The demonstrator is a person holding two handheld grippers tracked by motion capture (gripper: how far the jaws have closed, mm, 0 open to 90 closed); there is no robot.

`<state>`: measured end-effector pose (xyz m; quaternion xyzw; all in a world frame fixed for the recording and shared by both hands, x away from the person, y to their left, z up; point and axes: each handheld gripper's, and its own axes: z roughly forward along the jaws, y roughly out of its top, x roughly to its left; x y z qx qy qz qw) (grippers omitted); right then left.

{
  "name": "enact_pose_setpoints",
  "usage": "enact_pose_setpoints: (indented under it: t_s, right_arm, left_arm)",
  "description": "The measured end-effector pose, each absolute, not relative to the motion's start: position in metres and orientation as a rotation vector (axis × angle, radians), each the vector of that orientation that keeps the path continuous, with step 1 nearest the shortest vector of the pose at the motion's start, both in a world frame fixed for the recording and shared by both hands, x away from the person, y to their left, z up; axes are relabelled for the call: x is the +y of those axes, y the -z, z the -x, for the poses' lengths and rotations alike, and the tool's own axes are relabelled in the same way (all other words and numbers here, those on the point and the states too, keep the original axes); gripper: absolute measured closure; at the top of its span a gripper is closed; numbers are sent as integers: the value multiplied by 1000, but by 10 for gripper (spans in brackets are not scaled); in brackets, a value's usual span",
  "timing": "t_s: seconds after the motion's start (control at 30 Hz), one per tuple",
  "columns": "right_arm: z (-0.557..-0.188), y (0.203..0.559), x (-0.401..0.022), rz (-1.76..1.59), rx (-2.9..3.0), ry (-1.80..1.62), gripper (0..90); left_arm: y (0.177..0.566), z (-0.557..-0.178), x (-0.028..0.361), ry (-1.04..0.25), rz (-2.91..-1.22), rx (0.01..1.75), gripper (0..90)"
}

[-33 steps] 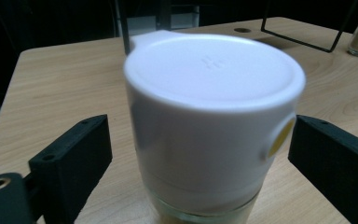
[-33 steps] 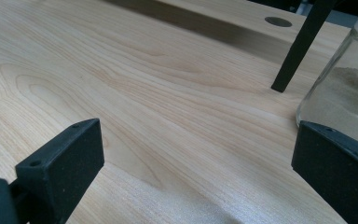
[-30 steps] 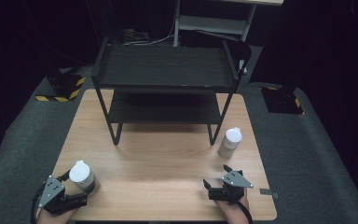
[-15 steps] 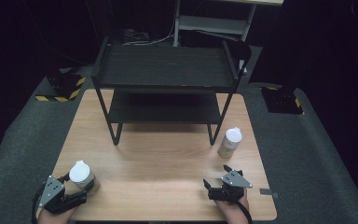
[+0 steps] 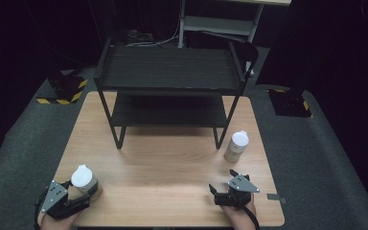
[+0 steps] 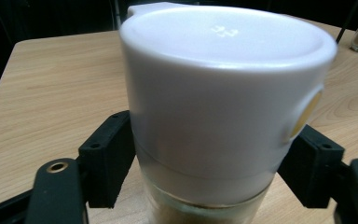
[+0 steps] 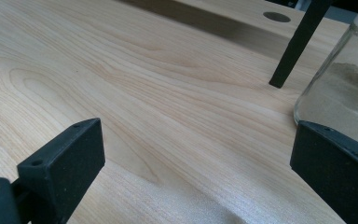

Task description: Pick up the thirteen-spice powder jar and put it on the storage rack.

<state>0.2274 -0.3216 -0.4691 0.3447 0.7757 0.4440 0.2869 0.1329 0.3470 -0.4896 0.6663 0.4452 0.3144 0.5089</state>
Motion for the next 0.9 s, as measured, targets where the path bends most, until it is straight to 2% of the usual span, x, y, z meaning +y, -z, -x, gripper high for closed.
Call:
enact_pose_setpoints:
  t_s: [0.9]
  right_arm:
    - [-229,467,-322,-923,2088,-1176,17]
  left_arm:
    - [488,-132,346,-752,-1590,1070,305]
